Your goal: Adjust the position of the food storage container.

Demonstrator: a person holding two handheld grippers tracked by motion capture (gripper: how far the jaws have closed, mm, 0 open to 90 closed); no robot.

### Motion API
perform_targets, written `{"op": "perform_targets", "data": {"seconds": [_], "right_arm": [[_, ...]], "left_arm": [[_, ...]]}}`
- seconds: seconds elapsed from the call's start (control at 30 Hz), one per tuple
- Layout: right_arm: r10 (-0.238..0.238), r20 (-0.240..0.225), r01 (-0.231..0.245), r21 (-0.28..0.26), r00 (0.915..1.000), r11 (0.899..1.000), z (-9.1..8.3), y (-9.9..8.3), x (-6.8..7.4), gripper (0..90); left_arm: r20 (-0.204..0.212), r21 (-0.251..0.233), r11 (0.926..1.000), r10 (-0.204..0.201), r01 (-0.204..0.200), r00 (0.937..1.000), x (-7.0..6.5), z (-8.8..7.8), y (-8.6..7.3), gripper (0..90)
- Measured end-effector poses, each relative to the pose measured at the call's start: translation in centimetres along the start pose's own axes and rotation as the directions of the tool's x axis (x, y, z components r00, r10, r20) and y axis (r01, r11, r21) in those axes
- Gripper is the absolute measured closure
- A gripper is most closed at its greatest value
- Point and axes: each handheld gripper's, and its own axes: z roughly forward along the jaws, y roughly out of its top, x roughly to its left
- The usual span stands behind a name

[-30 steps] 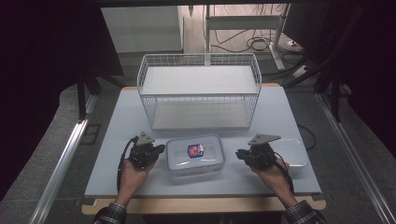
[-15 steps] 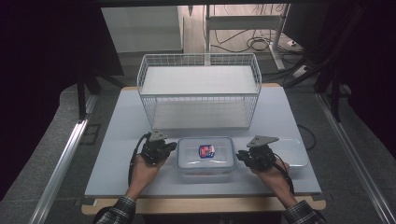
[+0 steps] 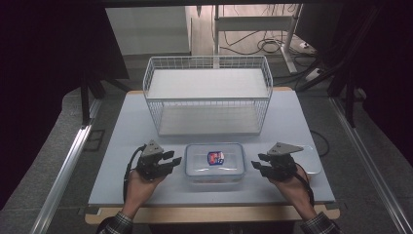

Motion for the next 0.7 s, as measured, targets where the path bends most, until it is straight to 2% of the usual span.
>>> {"op": "perform_targets", "data": {"seconds": [0.17,0.2,0.37,0.5,0.7], "right_arm": [[0.029,-0.03,-0.03,-0.025,0.9991,0.999,-0.5,-0.2,0.0,40.5],[0.036,-0.039,-0.037,-0.035,0.9986,0.999,-0.7,-0.4,0.0,35.2],[0.047,-0.048,-0.049,-0.055,0.9978,0.997,-0.9,-0.4,-0.1,28.3],[0.055,-0.046,-0.058,-0.066,0.9974,0.996,-0.9,-0.5,0.0,24.0],[0.045,-0.052,-0.048,-0.057,0.9976,0.997,-0.5,-0.5,0.1,19.1]], "left_arm": [[-0.006,-0.02,0.9998,0.008,-0.008,1.0,0.0,-0.4,-0.5,32.4],[-0.003,-0.017,0.9998,0.005,-0.005,1.0,0.0,-0.4,-0.6,26.7],[-0.004,0.009,1.0,-0.001,0.001,1.0,-0.1,-0.5,-0.9,21.6],[0.016,0.02,0.9997,-0.011,0.01,0.9998,-0.2,-0.7,-1.2,17.2],[0.025,0.043,0.9987,0.027,-0.028,0.9993,-0.6,-0.7,-1.5,11.3]]}}
